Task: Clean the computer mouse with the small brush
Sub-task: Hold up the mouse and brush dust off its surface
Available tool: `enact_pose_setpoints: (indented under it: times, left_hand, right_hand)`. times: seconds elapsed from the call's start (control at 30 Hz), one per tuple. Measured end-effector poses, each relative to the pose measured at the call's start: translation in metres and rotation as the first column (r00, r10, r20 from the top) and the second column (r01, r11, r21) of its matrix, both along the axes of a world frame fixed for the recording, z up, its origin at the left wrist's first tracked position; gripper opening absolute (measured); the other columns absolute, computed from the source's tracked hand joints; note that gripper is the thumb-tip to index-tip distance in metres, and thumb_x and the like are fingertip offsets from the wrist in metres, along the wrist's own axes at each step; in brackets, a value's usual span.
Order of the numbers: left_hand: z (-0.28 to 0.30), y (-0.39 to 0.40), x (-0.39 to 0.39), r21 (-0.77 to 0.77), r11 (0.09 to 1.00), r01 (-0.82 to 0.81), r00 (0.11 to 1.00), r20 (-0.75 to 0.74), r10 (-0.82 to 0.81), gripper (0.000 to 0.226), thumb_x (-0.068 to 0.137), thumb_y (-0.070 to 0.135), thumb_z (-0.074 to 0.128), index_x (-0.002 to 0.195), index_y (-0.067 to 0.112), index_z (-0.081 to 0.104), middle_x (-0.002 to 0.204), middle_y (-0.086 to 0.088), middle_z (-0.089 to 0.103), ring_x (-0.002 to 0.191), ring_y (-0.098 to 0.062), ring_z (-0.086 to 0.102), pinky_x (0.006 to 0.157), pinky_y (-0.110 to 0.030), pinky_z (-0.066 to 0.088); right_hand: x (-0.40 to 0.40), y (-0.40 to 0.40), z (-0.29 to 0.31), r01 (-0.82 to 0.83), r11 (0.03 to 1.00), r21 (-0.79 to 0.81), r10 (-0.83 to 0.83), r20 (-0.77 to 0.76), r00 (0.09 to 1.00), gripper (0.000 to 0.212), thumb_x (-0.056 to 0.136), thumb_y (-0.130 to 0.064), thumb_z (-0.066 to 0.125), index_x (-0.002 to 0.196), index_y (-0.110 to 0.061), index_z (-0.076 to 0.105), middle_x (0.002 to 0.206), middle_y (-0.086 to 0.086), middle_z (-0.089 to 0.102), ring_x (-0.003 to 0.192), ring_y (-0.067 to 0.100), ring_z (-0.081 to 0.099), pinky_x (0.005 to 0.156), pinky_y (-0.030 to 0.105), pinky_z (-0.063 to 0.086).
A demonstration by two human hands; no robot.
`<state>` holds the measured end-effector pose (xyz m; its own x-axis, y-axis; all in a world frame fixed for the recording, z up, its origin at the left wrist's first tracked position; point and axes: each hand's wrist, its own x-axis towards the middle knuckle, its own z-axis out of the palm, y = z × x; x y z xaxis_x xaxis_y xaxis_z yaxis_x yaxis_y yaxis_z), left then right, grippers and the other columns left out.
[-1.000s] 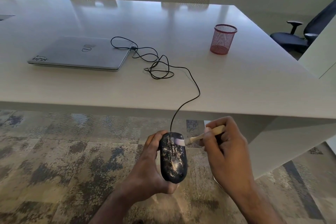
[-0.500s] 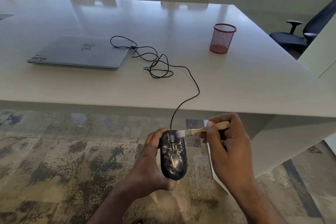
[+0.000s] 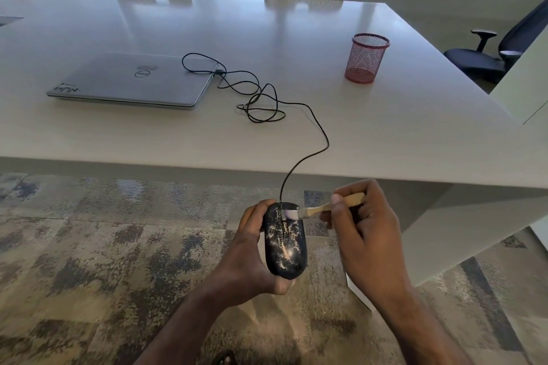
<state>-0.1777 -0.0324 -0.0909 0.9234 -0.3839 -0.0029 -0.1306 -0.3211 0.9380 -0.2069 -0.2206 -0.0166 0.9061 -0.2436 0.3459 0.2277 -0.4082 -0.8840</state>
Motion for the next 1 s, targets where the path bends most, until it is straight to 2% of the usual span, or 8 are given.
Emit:
enact_pose_setpoints:
  times: [0.23,0.37,0.47,0.57,0.7,0.8,0.9,1.0]
  left_hand:
    - [0.000,0.000,0.002,0.016,1.000,-0.003,1.000,-0.023,0.004,0.123,0.045,0.013,0.091,0.149,0.036,0.030,0.139,0.021,0.037,0.127,0.005,0.046,0.092,-0.015,0.052]
    - [0.002,-0.002,0.003,0.022,1.000,-0.012,0.999,-0.033,0.013,0.125,0.047,0.007,0.093,0.151,0.032,0.030,0.140,0.019,0.036,0.129,0.002,0.045,0.096,-0.020,0.054]
    - [0.002,-0.001,0.003,0.038,0.999,-0.015,0.999,-0.031,0.016,0.124,0.048,0.003,0.093,0.151,0.033,0.030,0.140,0.018,0.036,0.129,0.004,0.044,0.093,-0.014,0.052]
    - [0.004,-0.001,0.003,0.049,0.999,-0.011,1.000,-0.027,0.012,0.125,0.049,0.001,0.093,0.153,0.030,0.029,0.142,0.012,0.036,0.130,-0.003,0.045,0.094,-0.016,0.053]
    - [0.005,-0.003,0.003,0.046,0.999,-0.008,1.000,-0.021,0.009,0.124,0.051,-0.001,0.093,0.153,0.029,0.029,0.142,0.011,0.037,0.130,-0.005,0.045,0.095,-0.017,0.053]
    - [0.005,-0.002,0.003,0.049,0.999,-0.011,1.000,-0.024,0.013,0.124,0.051,0.000,0.093,0.153,0.030,0.029,0.141,0.013,0.036,0.130,0.000,0.044,0.092,-0.011,0.050]
    - [0.005,-0.003,0.003,0.037,0.999,0.000,0.999,-0.034,0.002,0.123,0.050,0.004,0.092,0.151,0.034,0.029,0.140,0.016,0.036,0.127,0.005,0.043,0.093,-0.010,0.049]
    - [0.005,-0.003,0.002,0.014,1.000,-0.004,0.999,-0.042,0.004,0.122,0.048,0.006,0.089,0.149,0.036,0.029,0.139,0.016,0.037,0.125,0.010,0.042,0.093,-0.008,0.048]
  right_hand:
    - [0.002,-0.005,0.001,0.018,1.000,0.000,-0.018,0.067,0.998,0.009,0.099,-0.027,0.055,0.092,-0.033,0.055,0.075,-0.003,0.070,0.067,0.022,0.070,0.059,0.048,0.055]
    - [0.002,-0.005,-0.003,-0.013,0.999,-0.036,0.014,0.017,1.000,0.010,0.100,-0.022,0.056,0.091,-0.026,0.056,0.070,-0.003,0.068,0.064,0.034,0.068,0.059,0.059,0.054]
    - [0.001,-0.006,-0.001,0.005,0.999,-0.031,-0.003,0.060,0.998,0.006,0.095,-0.029,0.055,0.089,-0.029,0.055,0.071,0.000,0.067,0.060,0.036,0.066,0.055,0.057,0.052]
    - [0.004,-0.007,0.000,0.033,0.999,-0.018,-0.031,0.086,0.996,0.011,0.100,-0.024,0.054,0.091,-0.031,0.054,0.071,-0.002,0.069,0.062,0.025,0.068,0.056,0.049,0.053]
    - [0.005,-0.008,-0.003,0.000,0.999,-0.052,0.002,0.041,0.999,0.009,0.099,-0.029,0.053,0.090,-0.027,0.054,0.073,-0.004,0.068,0.061,0.034,0.066,0.055,0.058,0.053]
    - [0.004,-0.008,-0.001,0.023,0.999,-0.030,-0.021,0.082,0.996,0.006,0.093,-0.036,0.053,0.088,-0.033,0.053,0.076,-0.007,0.069,0.059,0.031,0.066,0.054,0.052,0.052]
    - [0.007,-0.009,-0.001,0.066,0.998,-0.008,-0.065,0.094,0.993,0.012,0.097,-0.028,0.055,0.090,-0.036,0.052,0.071,-0.005,0.069,0.062,0.025,0.068,0.056,0.044,0.053]
    - [0.010,-0.011,-0.005,0.101,0.994,-0.042,-0.099,0.047,0.994,0.025,0.101,-0.016,0.057,0.088,-0.036,0.051,0.073,-0.003,0.070,0.063,0.027,0.068,0.057,0.044,0.052]
